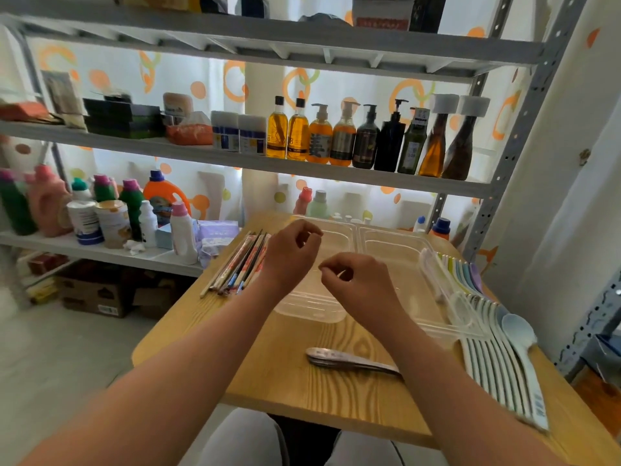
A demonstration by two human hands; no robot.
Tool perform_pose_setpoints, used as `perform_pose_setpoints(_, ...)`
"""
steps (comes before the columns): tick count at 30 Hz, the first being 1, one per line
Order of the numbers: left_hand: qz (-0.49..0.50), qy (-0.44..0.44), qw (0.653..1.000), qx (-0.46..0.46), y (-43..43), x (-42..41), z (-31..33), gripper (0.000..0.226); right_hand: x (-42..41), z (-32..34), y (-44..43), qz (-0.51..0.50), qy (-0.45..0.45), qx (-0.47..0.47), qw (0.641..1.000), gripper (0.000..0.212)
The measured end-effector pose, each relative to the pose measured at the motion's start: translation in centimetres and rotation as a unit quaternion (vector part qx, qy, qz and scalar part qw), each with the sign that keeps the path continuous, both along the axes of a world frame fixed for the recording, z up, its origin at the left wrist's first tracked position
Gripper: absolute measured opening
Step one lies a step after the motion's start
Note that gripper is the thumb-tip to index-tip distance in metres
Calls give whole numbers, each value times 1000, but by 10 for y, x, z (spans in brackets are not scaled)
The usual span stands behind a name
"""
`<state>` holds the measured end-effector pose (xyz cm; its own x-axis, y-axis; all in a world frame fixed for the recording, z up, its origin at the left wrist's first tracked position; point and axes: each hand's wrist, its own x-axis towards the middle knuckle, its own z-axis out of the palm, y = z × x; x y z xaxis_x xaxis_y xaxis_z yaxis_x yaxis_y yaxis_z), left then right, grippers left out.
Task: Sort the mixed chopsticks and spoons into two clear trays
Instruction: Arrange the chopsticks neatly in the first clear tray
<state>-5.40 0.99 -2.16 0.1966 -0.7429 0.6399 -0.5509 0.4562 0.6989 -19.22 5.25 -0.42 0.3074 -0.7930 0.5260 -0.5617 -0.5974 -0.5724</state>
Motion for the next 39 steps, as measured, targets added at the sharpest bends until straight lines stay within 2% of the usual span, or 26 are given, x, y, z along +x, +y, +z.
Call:
perform_pose_setpoints(3, 105, 11, 994, 41, -3, 30, 0, 10, 25, -3, -11, -4, -15, 13, 1000, 13)
perform_pose_setpoints(8, 235, -50, 938, 251, -8, 97, -12, 26, 45, -8, -19, 6, -21, 31, 999, 14)
perform_pose_setpoints(13, 205, -82, 914, 342, -13, 125, -24, 36, 58, -6, -25, 17, -29, 32, 999, 13)
perform_pose_setpoints(19, 196, -155, 879, 406, -26, 129, -24, 46, 66, -3, -31, 19, -35, 35, 999, 13)
perform_pose_setpoints(21, 204, -179, 868, 415, -28, 128, -25, 50, 66, -2, -33, 18, -36, 36, 999, 14)
perform_pose_setpoints(27, 208, -238, 840, 441, -32, 124, -18, 45, 65, -5, -38, 21, -42, 40, 998, 12)
perform_pose_setpoints(34, 176, -263, 821, 476, -35, 120, -5, 40, 63, -9, -41, 26, -48, 42, 998, 13)
perform_pose_setpoints(39, 181, -286, 799, 497, -39, 118, -5, 50, 60, -11, -43, 24, -51, 50, 997, 13)
